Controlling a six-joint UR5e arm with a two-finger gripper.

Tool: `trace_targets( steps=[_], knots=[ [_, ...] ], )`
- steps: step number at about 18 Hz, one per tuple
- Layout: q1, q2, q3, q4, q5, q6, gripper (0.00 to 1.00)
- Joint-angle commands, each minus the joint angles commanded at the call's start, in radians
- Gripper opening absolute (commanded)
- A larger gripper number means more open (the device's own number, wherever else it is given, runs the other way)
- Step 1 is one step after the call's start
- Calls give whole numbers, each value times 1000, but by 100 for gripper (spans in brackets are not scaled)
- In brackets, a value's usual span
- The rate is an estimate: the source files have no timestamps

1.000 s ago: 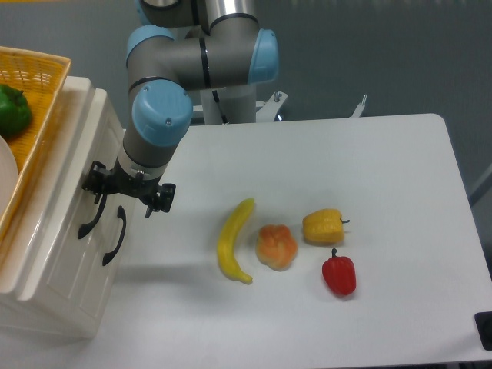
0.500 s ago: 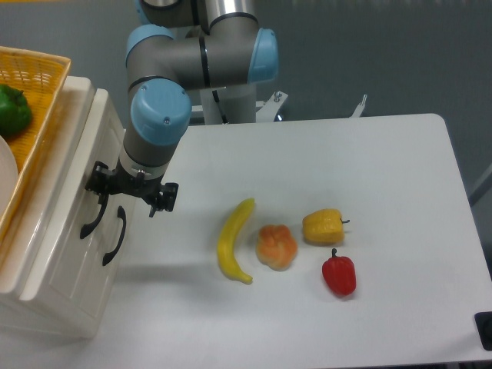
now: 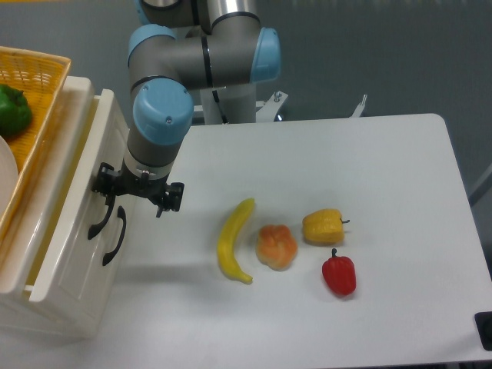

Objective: Slide open the top white drawer
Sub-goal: 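Pull the upper drawer out along its slide by the handle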

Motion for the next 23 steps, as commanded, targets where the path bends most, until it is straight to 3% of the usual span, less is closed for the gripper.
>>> trace_targets(
  steps=[23],
  knots=[
    [75, 0, 8, -3, 52, 12, 100]
  ],
)
